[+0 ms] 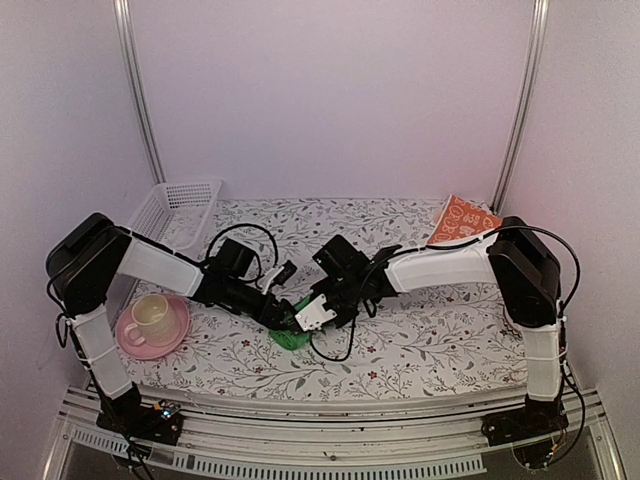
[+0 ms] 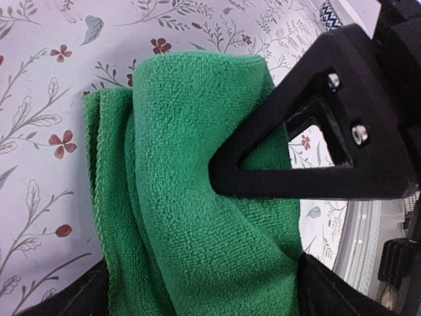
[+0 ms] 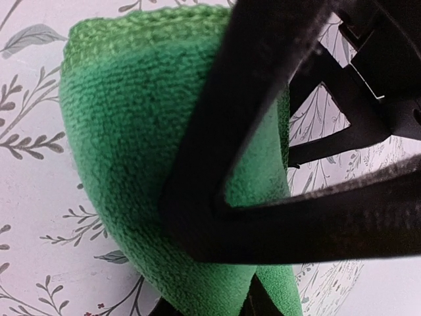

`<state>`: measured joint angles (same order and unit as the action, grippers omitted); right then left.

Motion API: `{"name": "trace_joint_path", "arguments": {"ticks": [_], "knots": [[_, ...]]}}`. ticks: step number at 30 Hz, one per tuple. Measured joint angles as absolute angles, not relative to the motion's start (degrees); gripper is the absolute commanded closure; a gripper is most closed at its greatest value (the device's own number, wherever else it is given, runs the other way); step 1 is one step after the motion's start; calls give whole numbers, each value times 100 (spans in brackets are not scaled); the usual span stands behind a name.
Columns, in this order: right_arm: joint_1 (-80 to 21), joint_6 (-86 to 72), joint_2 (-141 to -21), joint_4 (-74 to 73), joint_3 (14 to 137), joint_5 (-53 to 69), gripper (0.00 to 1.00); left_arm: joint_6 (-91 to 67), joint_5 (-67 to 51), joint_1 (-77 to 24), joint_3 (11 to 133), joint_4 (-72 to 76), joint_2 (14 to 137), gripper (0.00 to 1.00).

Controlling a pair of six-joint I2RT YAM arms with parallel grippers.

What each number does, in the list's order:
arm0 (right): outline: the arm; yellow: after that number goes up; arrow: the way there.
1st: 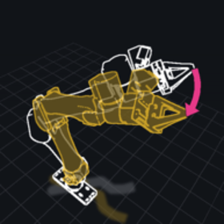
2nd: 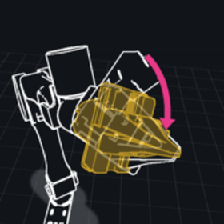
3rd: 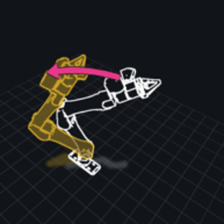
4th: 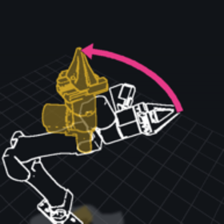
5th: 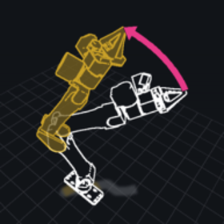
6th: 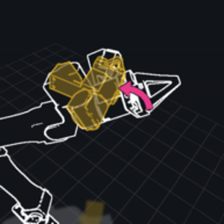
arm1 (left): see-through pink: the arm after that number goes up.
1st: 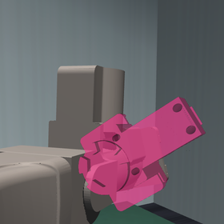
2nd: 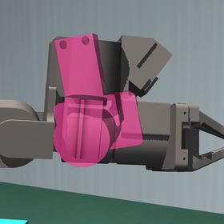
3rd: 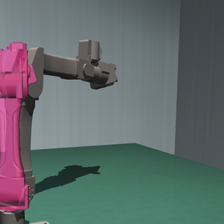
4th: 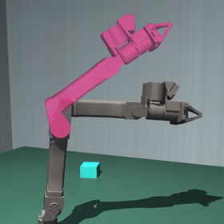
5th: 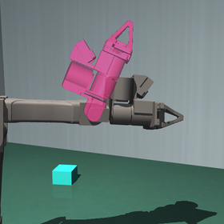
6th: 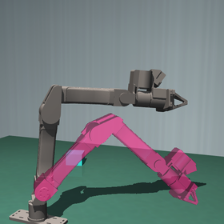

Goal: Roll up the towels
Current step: Pick up the towel from the center of the board.

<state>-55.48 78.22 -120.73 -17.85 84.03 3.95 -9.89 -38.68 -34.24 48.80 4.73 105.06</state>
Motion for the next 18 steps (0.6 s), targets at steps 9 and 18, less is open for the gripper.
{"name": "trace_joint_path", "arguments": {"ticks": [9,18], "knots": [[-5548,7627,-12221,-2075,8715,349,79,-961,-3846,-3514,5006,331,10514,25],[-5548,7559,-12245,-2193,8781,314,76,-961,-3701,-3535,5098,176,10514,68]]}}
